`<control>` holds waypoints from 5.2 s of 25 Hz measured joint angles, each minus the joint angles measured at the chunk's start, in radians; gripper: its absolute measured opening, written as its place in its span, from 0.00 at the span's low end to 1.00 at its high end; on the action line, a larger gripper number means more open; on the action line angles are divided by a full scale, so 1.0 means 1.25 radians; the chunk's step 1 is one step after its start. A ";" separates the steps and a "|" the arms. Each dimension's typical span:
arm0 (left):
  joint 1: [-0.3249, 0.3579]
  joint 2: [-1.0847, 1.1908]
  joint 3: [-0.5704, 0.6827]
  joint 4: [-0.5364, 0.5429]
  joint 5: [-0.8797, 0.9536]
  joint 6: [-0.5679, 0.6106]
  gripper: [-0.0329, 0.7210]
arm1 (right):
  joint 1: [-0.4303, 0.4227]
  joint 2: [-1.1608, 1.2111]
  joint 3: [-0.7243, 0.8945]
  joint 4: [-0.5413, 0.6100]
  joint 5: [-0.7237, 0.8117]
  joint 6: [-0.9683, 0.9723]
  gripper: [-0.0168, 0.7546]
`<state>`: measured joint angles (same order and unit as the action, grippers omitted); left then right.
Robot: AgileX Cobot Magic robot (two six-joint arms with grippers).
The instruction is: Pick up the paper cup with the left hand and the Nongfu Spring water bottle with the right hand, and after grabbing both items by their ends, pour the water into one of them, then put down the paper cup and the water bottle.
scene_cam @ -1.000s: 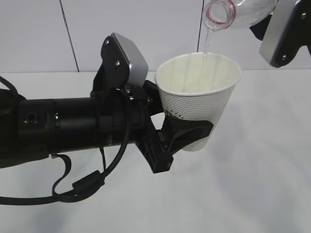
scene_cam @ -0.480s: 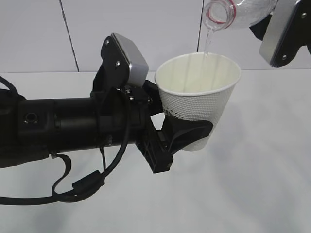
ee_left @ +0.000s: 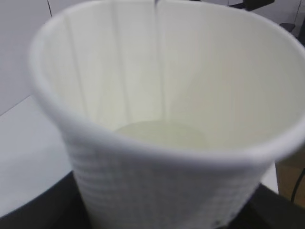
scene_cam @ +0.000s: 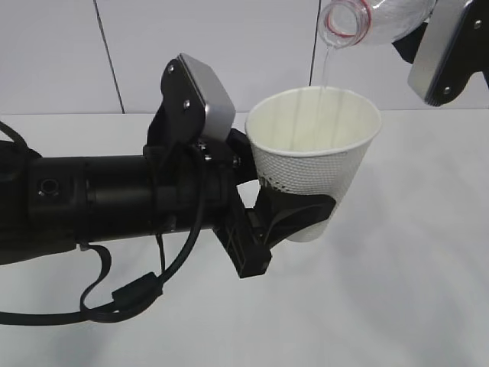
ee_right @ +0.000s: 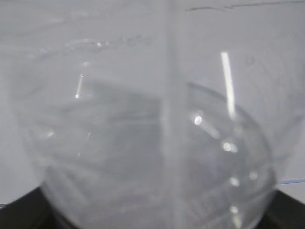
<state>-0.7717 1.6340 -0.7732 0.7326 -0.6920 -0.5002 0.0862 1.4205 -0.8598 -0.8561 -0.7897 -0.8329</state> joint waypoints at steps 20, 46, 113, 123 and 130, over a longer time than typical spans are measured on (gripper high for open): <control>0.000 0.000 0.000 0.017 0.001 0.000 0.69 | 0.000 0.000 -0.001 0.000 0.000 0.000 0.70; 0.000 0.000 0.000 0.017 0.001 0.000 0.69 | 0.000 0.000 -0.001 0.000 0.000 -0.004 0.70; 0.000 0.000 0.000 0.020 0.002 0.000 0.69 | 0.000 0.000 -0.001 0.000 -0.002 -0.021 0.70; 0.000 0.000 0.000 0.020 0.002 0.000 0.69 | 0.000 0.000 -0.001 0.000 -0.002 -0.021 0.70; 0.000 0.000 0.000 0.020 0.021 0.000 0.69 | 0.000 0.000 -0.001 0.000 -0.002 -0.021 0.70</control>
<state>-0.7717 1.6340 -0.7732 0.7577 -0.6658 -0.5002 0.0862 1.4205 -0.8613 -0.8561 -0.7920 -0.8596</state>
